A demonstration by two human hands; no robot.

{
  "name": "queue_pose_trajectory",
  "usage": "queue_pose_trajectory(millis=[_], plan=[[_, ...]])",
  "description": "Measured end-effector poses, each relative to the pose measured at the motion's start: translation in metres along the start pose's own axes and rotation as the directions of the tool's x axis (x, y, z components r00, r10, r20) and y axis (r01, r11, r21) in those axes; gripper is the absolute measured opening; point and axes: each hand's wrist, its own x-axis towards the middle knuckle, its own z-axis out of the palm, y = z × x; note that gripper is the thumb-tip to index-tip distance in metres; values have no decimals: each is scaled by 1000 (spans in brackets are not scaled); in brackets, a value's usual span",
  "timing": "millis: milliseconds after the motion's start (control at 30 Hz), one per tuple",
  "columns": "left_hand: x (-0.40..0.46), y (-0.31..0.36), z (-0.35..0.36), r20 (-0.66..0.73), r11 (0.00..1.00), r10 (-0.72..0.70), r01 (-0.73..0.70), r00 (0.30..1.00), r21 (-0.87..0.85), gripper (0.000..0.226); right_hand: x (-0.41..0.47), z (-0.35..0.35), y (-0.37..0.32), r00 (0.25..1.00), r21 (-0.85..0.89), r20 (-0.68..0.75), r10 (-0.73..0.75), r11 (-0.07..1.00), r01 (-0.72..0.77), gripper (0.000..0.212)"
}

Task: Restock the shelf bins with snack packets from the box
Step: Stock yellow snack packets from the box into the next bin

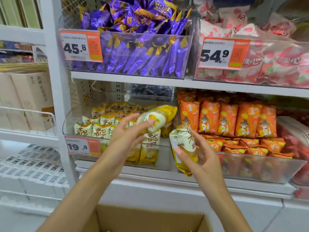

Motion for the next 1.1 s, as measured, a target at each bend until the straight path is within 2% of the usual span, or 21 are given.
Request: queue_pose_trajectory(millis=[67, 133, 200, 300, 400, 500, 567, 633, 700, 733, 867, 900, 1033, 1067, 1100], plan=[[17, 19, -2, -48, 992, 107, -103, 993, 74, 65, 6, -10, 1, 998, -5, -57, -13, 1000, 13, 52], [38, 31, -1, -47, 960, 195, -181, 980, 211, 49, 10, -17, 2, 996, -5, -93, -10, 1000, 10, 50], [61, 34, 3, -2, 920, 216, -202, 976, 336, 44, 13, -20, 5, 994, -13, -105, 1, 1000, -3, 49], [93, 29, 8, 143, 869, 168, -215, 975, 445, 52, 17, -22, 9, 996, -38, -93, 6, 999, -9, 46], [123, 13, 13, 310, 740, 116, -291, 944, 607, 71, 24, -21, 12, 998, -67, -62, -2, 998, -2, 44], [144, -9, 21, 383, 602, 102, -363, 918, 711, 86, 30, -22, 12, 998, -106, -69, -10, 994, 3, 38], [155, -24, 28, 403, 498, 108, -400, 909, 769, 79, 35, -21, 11, 994, -181, -99, -45, 983, 27, 40], [161, -37, 33, 417, 374, 117, -429, 901, 822, 70, 40, -21, 10, 989, -271, -112, -93, 961, 60, 50], [163, -45, 37, 418, 211, 163, -446, 894, 870, 59, 45, -24, 9, 989, -288, -123, -83, 957, 45, 56], [162, -47, 38, 404, 164, 208, -438, 891, 884, 56, 46, -25, 9, 989, -281, -130, -63, 959, 24, 54], [153, -46, 37, 340, 159, 413, -434, 845, 887, 51, 48, -30, 9, 989, -254, -145, -17, 967, -21, 44], [151, -45, 35, 353, 135, 399, -435, 847, 890, 48, 48, -30, 9, 990, -245, -143, -20, 969, -16, 43], [140, -35, 26, 414, 43, 166, -426, 895, 904, 42, 47, -30, 10, 993, -242, -112, -27, 970, -1, 50], [134, -31, 27, 419, 50, 188, -434, 888, 899, 40, 47, -28, 9, 994, -262, -103, -38, 965, 9, 51], [127, -27, 29, 401, 108, 270, -441, 875, 891, 38, 46, -28, 10, 994, -281, -100, -52, 959, 22, 54]])
